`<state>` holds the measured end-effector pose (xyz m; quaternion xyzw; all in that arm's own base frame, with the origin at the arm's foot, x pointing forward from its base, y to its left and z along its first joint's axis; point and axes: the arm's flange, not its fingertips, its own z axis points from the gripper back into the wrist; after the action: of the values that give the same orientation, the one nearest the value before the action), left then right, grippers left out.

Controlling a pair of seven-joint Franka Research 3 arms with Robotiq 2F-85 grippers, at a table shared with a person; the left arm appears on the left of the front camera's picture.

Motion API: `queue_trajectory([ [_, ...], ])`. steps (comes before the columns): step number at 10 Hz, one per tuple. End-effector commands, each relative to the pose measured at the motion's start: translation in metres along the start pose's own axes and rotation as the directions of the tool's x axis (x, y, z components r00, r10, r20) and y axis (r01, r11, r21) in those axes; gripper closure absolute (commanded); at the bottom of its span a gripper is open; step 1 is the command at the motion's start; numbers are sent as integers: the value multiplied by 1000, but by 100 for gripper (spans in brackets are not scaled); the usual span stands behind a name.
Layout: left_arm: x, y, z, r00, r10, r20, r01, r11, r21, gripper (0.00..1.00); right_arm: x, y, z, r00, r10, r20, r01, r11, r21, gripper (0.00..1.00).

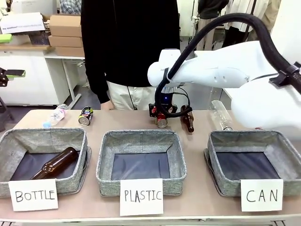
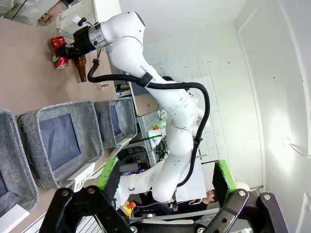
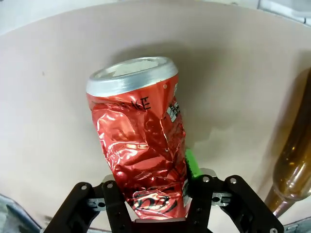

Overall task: Sort the can waste into the basket.
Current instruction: Pick up the can waste from the table and place it in the right Fabric basket.

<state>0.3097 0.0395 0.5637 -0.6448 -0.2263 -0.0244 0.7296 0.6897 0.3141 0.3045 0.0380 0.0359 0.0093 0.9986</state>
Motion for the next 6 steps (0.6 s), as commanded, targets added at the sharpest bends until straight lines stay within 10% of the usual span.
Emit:
queue_trajectory([
  [1, 1, -2, -1, 1000, -21, 7, 21, 999, -25, 0, 6, 2, 0, 999, -32, 11, 33, 999, -24, 100],
  [2, 1, -2, -1, 1000, -21, 7, 21, 999, -25, 0, 6, 2, -1, 999, -36, 8, 36, 999, -16, 100],
  [3, 1, -2, -1, 1000, -21, 7, 21, 999, -25, 0, 7, 2, -3, 998, -58, -8, 58, 998, -9, 73],
  [6, 1, -2, -1, 1000, -21, 7, 21, 999, -25, 0, -7, -5, 29, 999, 6, 40, -8, 999, 43, 73],
])
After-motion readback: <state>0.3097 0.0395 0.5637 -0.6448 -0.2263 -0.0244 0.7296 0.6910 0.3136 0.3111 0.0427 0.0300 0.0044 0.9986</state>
